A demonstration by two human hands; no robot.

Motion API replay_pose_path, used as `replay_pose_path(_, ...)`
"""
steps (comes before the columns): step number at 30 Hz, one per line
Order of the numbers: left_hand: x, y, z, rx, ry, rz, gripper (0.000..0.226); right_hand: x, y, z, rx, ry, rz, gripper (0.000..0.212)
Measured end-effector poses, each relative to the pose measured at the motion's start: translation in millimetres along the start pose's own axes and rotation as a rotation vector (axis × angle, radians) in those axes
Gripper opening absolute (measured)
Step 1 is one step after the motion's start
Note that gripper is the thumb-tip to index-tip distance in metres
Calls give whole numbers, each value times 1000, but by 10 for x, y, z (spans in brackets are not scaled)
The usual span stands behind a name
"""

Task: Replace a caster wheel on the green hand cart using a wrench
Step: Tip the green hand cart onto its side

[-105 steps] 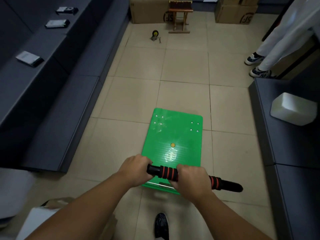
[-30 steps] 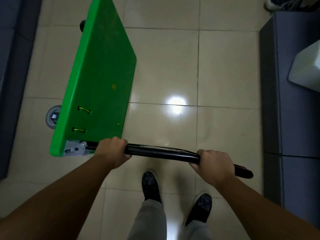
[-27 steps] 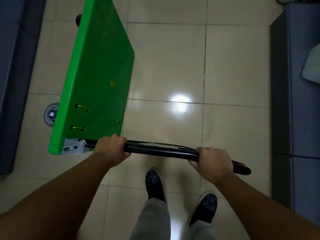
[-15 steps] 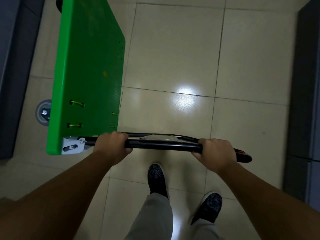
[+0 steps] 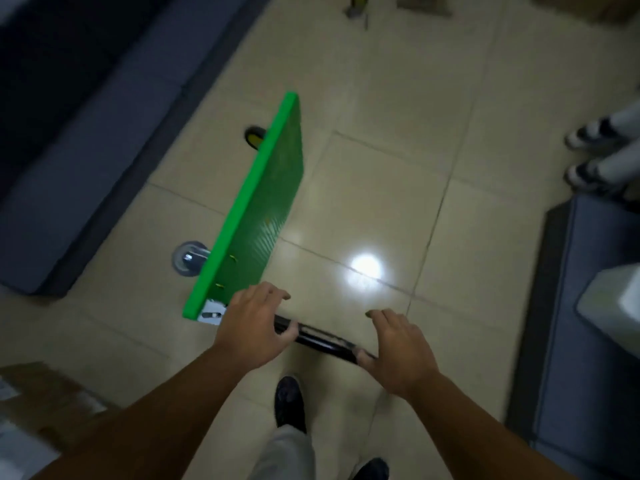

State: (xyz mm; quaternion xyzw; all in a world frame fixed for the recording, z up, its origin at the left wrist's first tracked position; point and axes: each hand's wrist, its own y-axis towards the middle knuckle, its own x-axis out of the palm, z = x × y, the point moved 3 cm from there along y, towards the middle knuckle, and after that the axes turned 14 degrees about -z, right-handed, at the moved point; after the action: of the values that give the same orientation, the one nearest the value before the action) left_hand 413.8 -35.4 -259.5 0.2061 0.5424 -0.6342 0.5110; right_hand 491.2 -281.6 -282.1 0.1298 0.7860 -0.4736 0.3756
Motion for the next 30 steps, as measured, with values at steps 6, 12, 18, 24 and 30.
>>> replay_pose_path(6, -958, -486, 321, -148, -47, 169, 44, -1270, -291, -440, -146, -99, 101, 62)
replay_pose_path(12, -1353, -359, 834, -348, -49, 279, 56, -2135, -191, -225, -312, -234, 152, 57)
replay_pose_path(18, -1514, -268, 1785, -593, -58, 276, 62, -2867, -341, 547, -476, -280, 126, 58)
replay_pose_path(24, -1545, -66, 2580, -646, -164, 276, 61, -3407, -455, 1281, -519, -364, 69, 60)
replay_pose_path(30, -1496, 101, 2906, -660, -197, 288, 60, -3658, -329, 1353, -574, -442, 46, 58)
